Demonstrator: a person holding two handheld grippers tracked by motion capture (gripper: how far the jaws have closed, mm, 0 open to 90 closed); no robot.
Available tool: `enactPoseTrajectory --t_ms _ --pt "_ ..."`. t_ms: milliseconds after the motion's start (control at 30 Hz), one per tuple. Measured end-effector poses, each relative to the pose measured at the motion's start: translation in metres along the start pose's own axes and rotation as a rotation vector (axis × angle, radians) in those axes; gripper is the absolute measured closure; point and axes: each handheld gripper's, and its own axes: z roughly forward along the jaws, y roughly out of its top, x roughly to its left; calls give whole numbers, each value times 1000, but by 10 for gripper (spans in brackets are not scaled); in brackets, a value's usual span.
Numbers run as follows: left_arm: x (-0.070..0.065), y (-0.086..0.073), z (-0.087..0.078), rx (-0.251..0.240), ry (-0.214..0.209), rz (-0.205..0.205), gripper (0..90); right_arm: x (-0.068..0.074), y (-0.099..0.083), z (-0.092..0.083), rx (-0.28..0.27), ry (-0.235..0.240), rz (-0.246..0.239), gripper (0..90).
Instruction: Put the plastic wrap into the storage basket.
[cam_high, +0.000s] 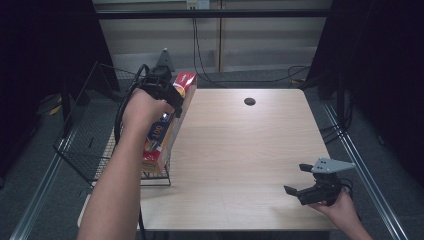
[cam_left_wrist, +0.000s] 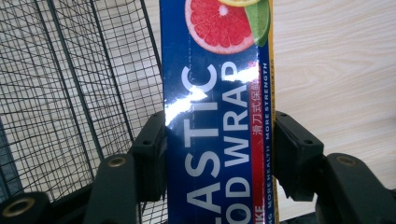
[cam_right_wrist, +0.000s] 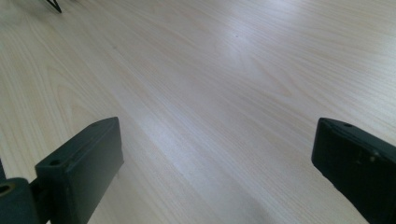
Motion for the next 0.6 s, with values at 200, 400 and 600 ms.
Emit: enactPoseTrajectory --t_ms 200,400,600 --pt "3 -1 -4 -4 1 -1 450 0 0 0 3 2 0 18" --pt "10 -2 -8 -7 12 -17 450 0 0 0 3 5 0 18" --pt "14 -3 -10 -7 19 -22 450 0 0 1 4 6 1 18"
